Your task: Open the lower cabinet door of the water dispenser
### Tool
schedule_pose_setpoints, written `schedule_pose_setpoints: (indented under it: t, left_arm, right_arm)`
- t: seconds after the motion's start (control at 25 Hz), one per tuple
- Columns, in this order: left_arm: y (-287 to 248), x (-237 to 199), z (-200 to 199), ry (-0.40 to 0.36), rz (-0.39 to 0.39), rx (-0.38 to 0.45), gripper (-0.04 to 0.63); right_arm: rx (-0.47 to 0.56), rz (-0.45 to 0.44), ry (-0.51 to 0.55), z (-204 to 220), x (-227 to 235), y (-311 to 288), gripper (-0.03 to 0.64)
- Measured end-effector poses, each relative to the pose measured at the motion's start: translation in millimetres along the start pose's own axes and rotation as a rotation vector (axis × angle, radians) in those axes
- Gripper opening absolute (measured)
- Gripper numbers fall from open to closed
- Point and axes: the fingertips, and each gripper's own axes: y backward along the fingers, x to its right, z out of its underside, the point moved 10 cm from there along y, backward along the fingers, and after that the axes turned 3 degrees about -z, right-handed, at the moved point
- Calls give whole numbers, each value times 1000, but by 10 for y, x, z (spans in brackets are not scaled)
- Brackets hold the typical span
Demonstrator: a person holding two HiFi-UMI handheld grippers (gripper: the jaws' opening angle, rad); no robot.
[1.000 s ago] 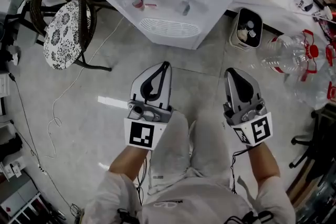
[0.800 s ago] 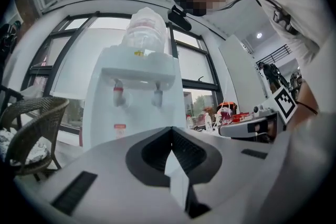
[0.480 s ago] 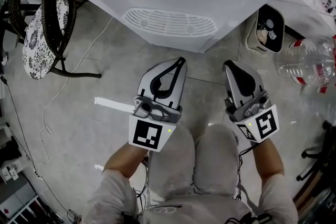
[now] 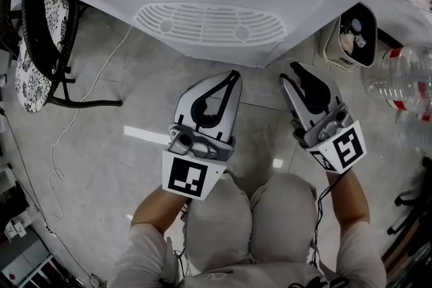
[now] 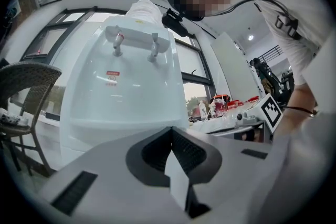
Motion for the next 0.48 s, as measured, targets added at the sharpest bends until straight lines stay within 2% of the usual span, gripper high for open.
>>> schedule_pose_setpoints:
  t: [0.48]
  left_arm:
    - [-314,221,377,4,37,13,3]
  right_arm:
    - [-36,65,33,374,190,-111,167]
